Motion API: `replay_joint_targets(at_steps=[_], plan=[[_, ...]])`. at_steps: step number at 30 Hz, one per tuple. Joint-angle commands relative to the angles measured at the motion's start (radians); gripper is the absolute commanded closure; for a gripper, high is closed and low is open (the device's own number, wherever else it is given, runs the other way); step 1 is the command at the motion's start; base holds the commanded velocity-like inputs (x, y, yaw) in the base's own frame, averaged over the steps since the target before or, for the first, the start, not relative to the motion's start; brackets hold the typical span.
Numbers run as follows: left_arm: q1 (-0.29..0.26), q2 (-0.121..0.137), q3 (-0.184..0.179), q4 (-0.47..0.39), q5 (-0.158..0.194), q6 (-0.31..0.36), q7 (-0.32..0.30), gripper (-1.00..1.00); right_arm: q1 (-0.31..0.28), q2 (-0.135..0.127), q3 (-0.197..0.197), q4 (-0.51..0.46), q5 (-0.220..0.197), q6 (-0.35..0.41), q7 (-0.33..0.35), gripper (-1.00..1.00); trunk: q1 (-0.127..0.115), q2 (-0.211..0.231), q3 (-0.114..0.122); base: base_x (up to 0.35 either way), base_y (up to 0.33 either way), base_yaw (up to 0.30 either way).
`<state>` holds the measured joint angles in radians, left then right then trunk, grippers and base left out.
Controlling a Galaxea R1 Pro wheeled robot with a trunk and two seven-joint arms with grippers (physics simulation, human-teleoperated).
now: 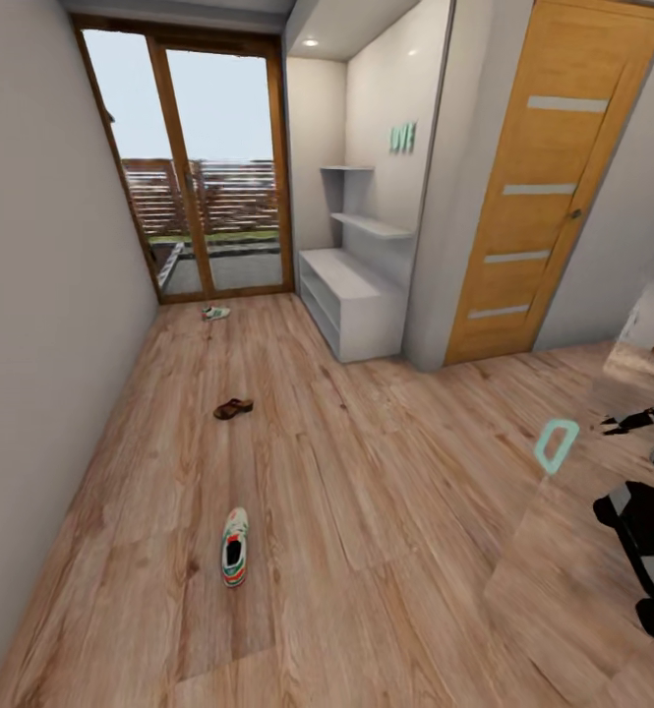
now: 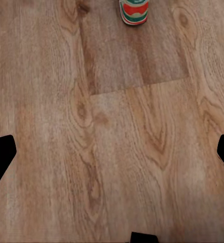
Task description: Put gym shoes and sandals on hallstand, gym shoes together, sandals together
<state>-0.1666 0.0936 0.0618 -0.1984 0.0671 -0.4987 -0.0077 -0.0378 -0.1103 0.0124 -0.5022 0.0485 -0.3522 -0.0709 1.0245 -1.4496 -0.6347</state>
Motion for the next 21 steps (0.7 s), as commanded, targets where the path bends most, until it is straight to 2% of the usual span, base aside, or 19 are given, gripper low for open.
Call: replay_joint_targets(at_steps=[1, 21], plan=[[-0.001, 0.000, 0.000, 0.001, 0.006, -0.003, -0.001, -1.00, -0.001, 0.000, 0.001, 0.001, 0.005, -0.002, -0.006, -1.00, 0.001, 0.000, -0.001, 0.337, 0.000, 0.000], [-0.001, 0.000, 0.000, 0.002, 0.006, -0.003, -0.001, -1.00, -0.001, 0.000, 0.001, 0.001, 0.005, -0.002, -0.006, -1.00, 0.001, 0.000, -0.001, 0.337, 0.000, 0.000]])
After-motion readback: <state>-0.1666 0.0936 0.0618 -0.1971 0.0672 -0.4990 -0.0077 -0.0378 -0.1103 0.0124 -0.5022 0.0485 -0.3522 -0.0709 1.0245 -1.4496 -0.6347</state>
